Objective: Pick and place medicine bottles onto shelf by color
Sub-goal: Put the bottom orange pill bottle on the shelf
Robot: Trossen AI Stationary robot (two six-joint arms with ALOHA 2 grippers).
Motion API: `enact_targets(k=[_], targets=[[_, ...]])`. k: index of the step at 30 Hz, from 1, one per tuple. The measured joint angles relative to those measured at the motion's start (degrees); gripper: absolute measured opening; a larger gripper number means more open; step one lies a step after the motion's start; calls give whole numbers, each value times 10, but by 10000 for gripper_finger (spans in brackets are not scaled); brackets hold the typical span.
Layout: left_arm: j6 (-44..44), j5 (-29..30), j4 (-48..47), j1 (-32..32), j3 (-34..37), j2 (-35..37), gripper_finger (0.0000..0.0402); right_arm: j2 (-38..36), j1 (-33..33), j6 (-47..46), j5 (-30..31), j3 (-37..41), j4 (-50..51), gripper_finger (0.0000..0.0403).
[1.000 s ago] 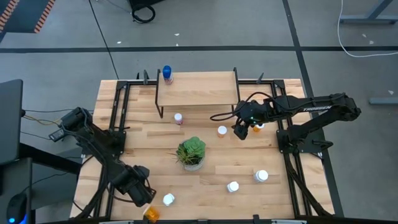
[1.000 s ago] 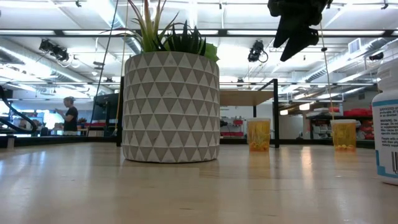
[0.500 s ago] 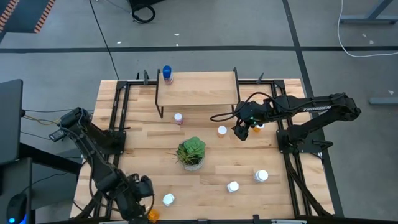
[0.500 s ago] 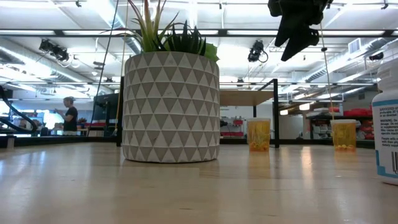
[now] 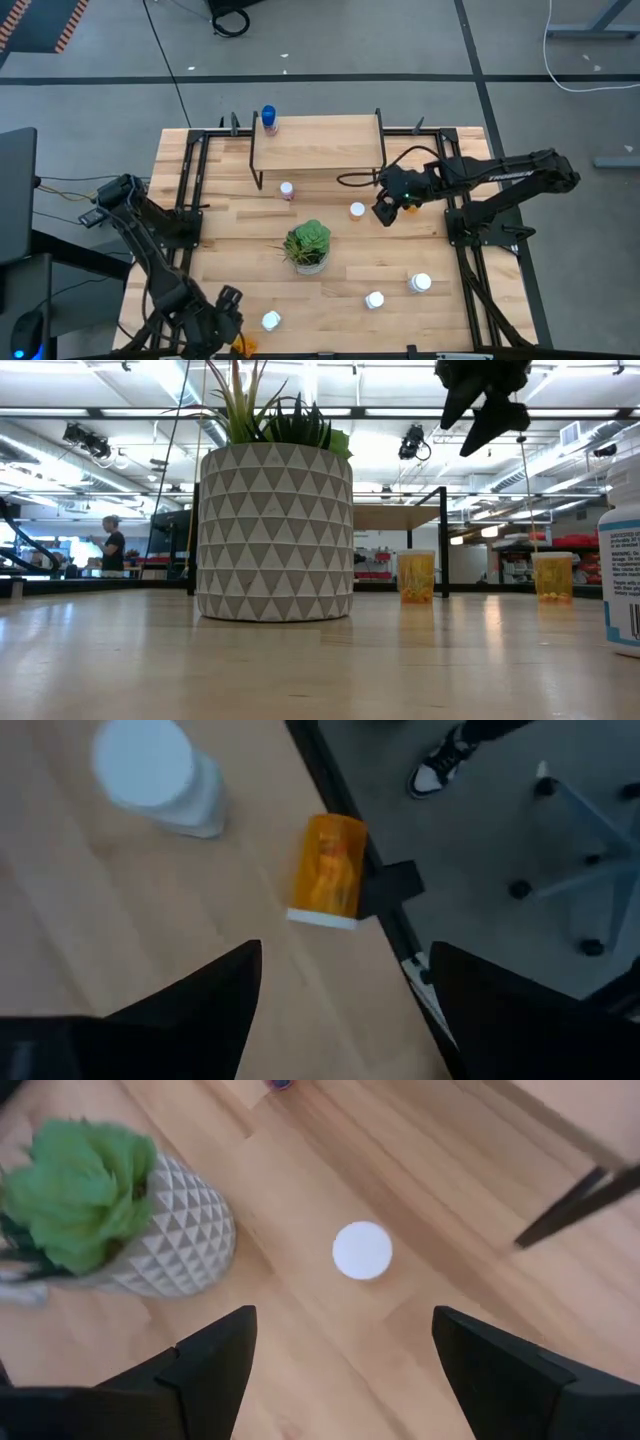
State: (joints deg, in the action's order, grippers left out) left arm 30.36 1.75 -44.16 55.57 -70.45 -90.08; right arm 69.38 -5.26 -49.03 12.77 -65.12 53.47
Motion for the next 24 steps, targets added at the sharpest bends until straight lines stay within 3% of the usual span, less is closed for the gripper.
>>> enact_targets(k=[6,14,24], targets=[[-31,-2,92,6,47,0,293,0,-48,-94,67,0,0,310],[-69,-3,152,12,115,0,293,0,-87,-184,102,0,-1,310],[-127,13,235,13,156,-8,305,0,-115,-215,125,0,-1,310]])
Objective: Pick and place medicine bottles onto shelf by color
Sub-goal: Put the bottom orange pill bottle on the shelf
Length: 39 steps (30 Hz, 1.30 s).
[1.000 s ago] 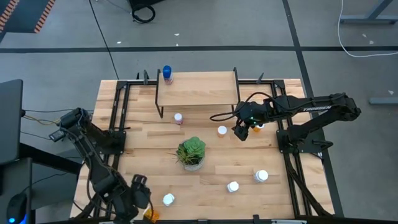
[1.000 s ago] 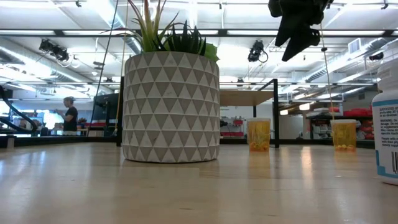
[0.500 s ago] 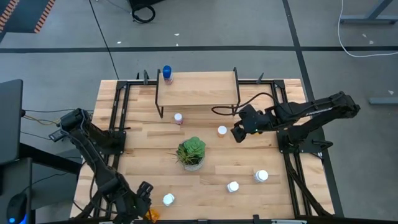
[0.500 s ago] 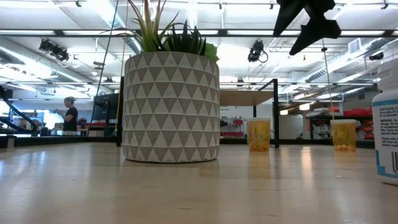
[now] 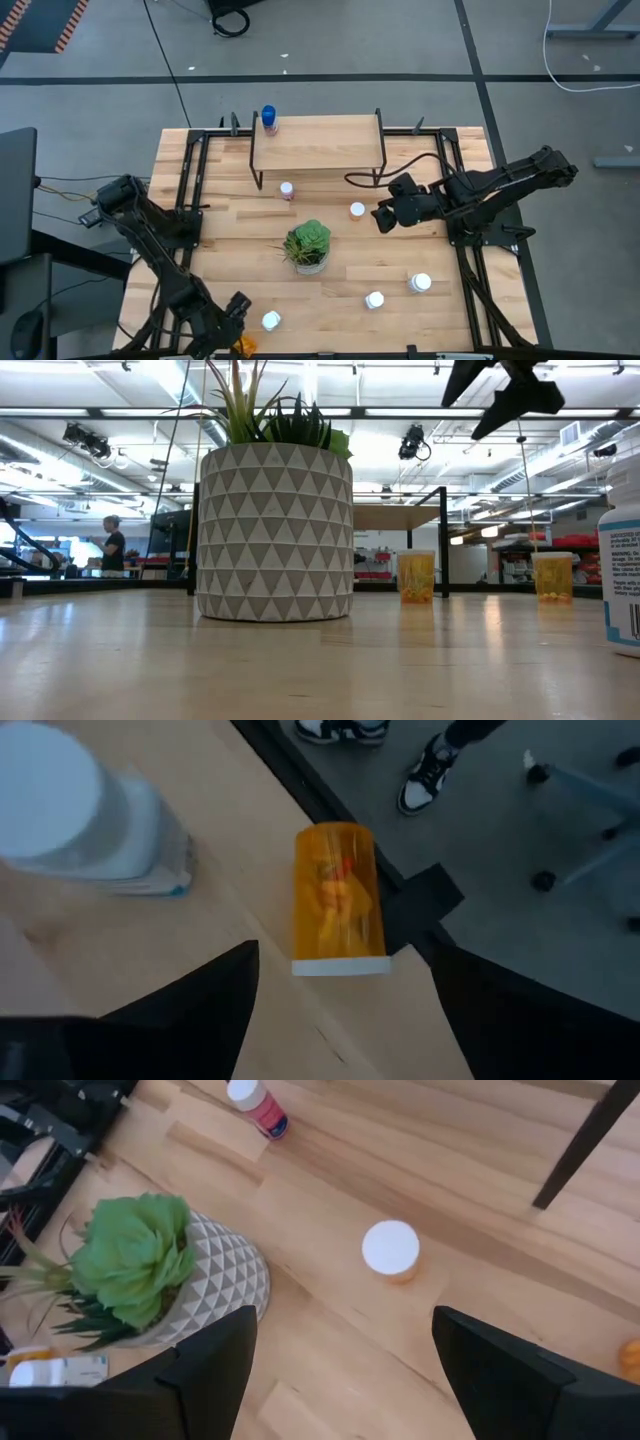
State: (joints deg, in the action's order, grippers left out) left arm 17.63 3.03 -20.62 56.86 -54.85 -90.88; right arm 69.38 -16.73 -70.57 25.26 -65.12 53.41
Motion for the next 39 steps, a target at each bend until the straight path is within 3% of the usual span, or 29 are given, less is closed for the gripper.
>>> enact_targets(k=[8,22,39], targets=[[-9,0,31,-1,0,-51,327,0,0,-10,-1,0,0,310],[16,-5,32,-1,0,-87,324,0,0,-10,-4,0,0,310],[42,-17,46,-1,-1,-86,216,0,0,-10,-4,0,0,310]])
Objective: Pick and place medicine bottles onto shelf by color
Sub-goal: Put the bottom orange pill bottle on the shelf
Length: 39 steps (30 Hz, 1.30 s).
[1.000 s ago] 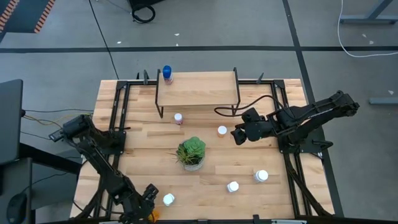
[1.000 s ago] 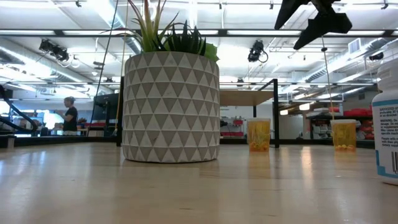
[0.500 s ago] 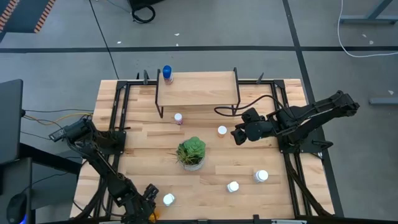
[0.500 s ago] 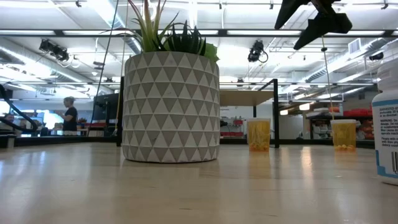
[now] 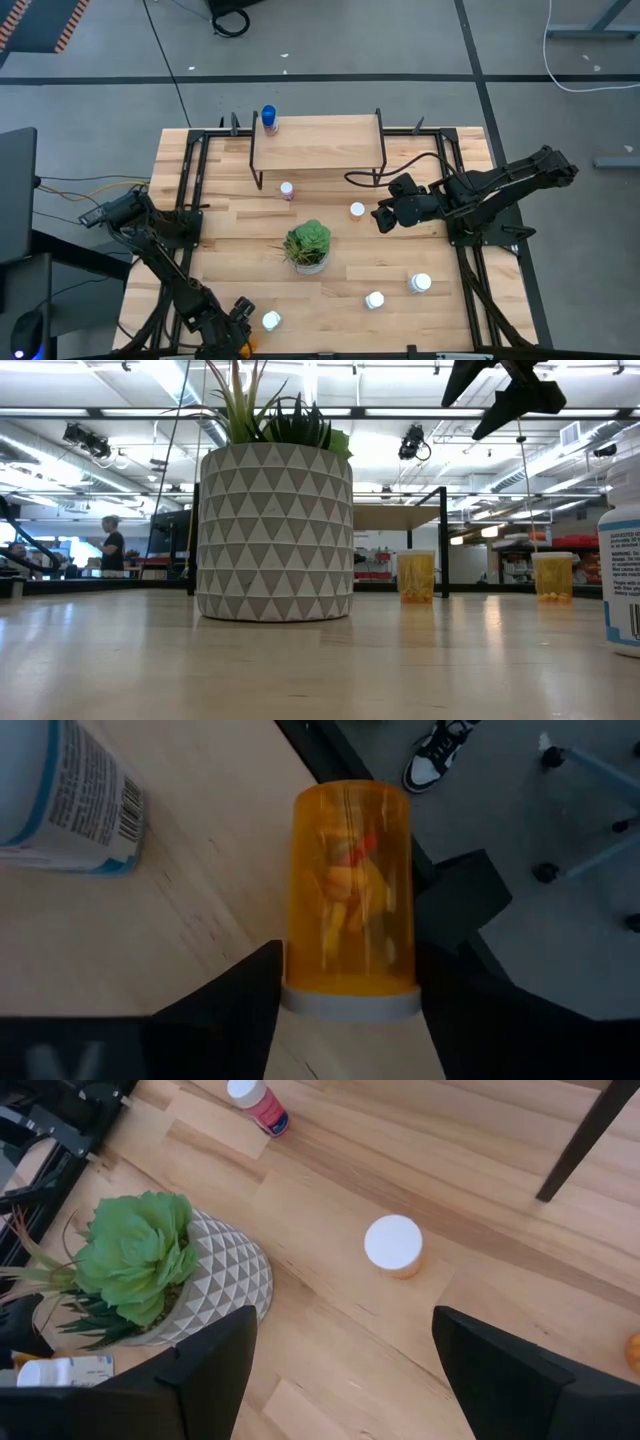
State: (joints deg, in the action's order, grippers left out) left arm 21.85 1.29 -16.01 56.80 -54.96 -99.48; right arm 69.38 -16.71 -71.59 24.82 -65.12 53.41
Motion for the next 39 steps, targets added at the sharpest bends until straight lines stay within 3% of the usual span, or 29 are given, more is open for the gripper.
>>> enact_targets(k=[8,20,28,34,39], targets=[[4,-35,-44,-7,-4,13,216,0,0,1,0,0,0,310],[11,-40,-404,-94,-130,69,206,0,0,23,1,0,-33,310],[10,-35,-590,-234,-241,120,215,0,0,211,-20,0,-170,310],[-4,-11,-687,-372,-369,140,209,0,18,237,-16,0,-293,310],[-48,19,-687,-486,-477,141,217,19,35,273,20,0,-422,310]])
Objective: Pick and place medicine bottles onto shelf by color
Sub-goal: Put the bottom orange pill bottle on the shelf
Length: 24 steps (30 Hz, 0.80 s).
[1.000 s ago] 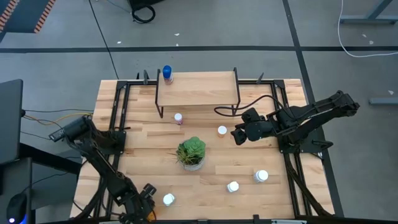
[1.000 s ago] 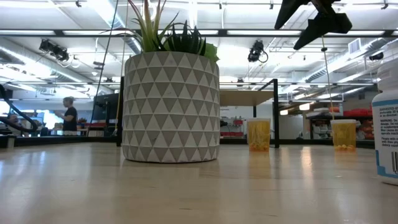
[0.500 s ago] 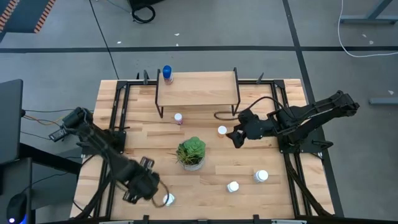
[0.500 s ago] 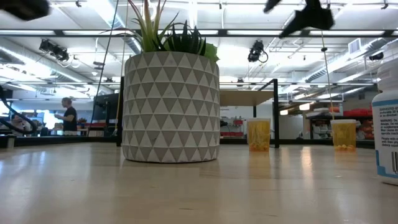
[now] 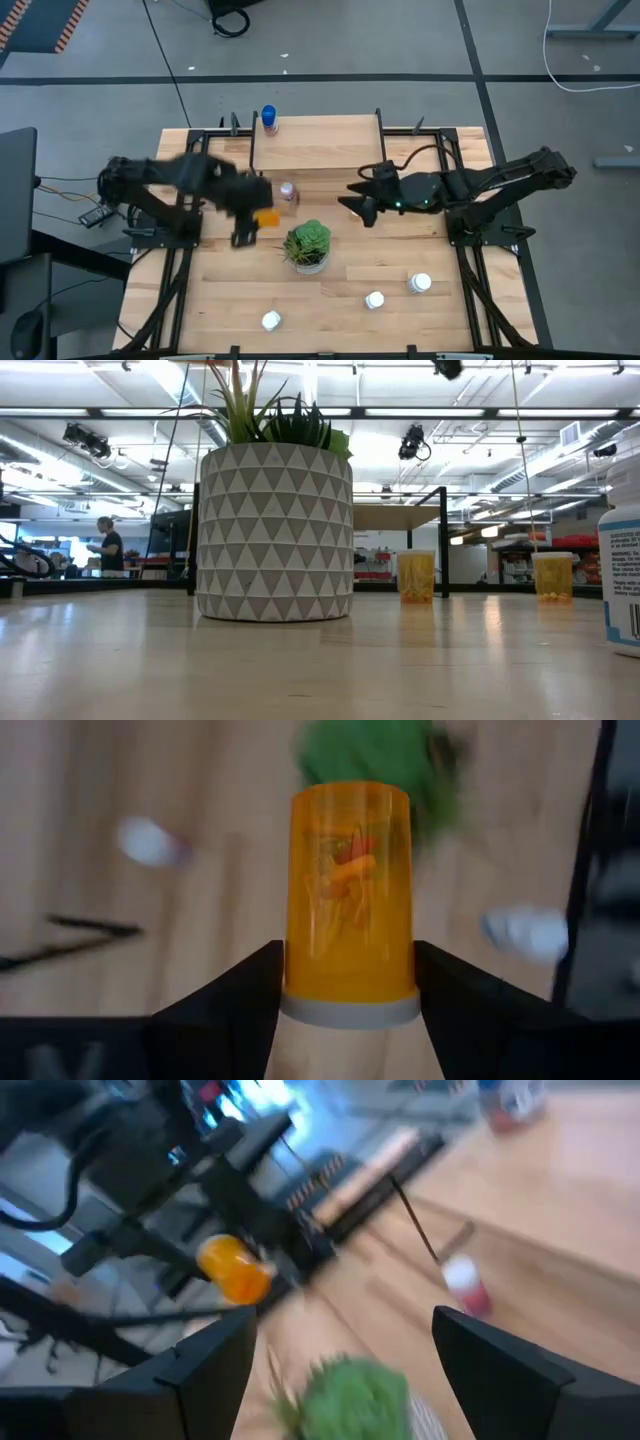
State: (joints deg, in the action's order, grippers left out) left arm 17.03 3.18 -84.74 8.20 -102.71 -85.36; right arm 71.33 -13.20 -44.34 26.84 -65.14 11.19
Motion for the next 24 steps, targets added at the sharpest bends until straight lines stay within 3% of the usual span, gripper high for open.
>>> enact_targets(k=[5,11,20,24], targets=[[-26,22,30,-92,-63,0,212,28,27,30,-10,0,-65,310],[-76,19,43,-130,-69,-2,213,50,96,11,-12,0,-175,310],[-139,21,59,-178,-65,-51,215,135,162,-52,-139,-12,-227,310],[-169,22,56,-204,-65,-65,211,163,167,-43,-147,-41,-222,310]])
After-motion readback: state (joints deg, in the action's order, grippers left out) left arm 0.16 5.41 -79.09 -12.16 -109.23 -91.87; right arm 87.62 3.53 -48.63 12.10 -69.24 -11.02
